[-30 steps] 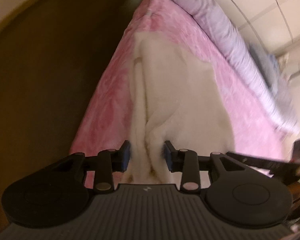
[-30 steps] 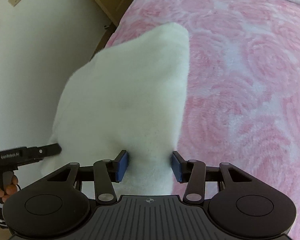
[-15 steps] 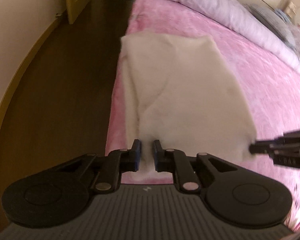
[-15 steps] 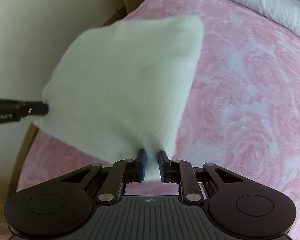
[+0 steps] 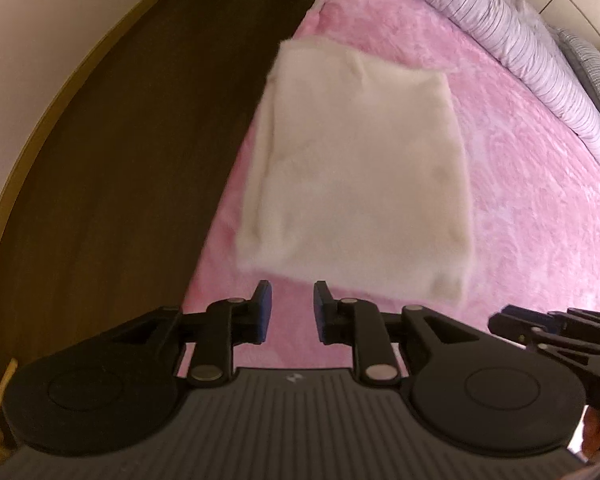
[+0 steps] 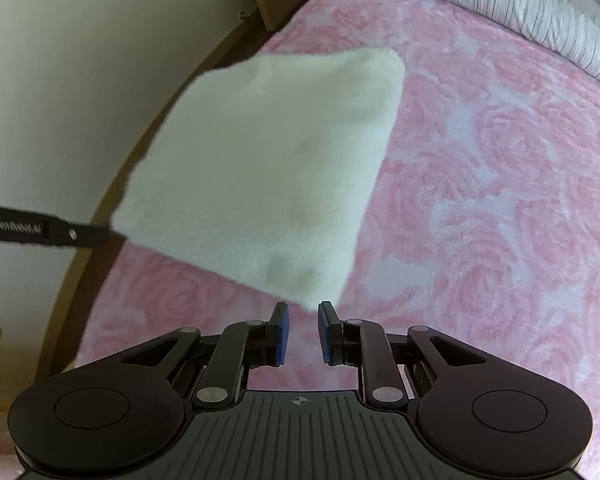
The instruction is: Fold clothes
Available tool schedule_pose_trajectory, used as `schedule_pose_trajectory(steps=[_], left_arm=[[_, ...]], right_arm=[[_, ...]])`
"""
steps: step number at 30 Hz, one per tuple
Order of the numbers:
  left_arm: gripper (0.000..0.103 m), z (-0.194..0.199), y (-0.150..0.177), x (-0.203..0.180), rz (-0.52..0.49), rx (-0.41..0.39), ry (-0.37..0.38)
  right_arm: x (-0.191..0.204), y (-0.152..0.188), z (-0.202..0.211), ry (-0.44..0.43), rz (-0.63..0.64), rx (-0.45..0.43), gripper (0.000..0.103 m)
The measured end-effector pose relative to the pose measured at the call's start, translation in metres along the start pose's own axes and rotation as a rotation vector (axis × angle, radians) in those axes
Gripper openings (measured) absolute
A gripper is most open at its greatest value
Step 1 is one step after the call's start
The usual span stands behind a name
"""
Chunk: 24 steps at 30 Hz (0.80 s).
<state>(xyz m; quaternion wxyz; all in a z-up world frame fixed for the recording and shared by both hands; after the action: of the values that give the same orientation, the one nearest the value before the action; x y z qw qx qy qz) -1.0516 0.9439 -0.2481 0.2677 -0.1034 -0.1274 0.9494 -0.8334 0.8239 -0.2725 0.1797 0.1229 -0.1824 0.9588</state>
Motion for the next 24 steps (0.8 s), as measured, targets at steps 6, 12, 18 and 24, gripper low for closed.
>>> schedule_pose_trajectory(steps=[6, 12, 18, 24], left_arm=[[0.026, 0.050, 0.004, -0.034, -0.046, -0.011, -0.052], [0.034, 0.107, 0.004, -0.063, -0.096, -0.113, -0.159], [0.036, 0.154, 0.014, -0.087, -0.114, -0.166, -0.212], [0.038, 0.183, 0.027, -0.105, -0.105, -0.204, -0.227]], right_arm=[[0.014, 0.005, 0.047, 0.013, -0.011, -0.035, 0.020], [0.025, 0.009, 0.095, -0.014, -0.042, -0.067, 0.020], [0.033, 0.017, 0.146, -0.054, -0.055, -0.104, 0.021], [0.033, 0.025, 0.180, -0.070, -0.053, -0.139, 0.025]])
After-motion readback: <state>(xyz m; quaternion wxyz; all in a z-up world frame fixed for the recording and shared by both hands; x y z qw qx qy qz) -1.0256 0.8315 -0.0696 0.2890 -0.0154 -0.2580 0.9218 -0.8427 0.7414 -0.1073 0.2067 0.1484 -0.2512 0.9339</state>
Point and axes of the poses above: each gripper's, at about its wrist camera, not at the fingertips, and z roughly against the way its jaws point, x to its left, y to its underside, the point moved 1 cm from there along -z, roughly the way its jaws point, and after that the axes turned 11 degrees about -z, right-handed, at the moved point
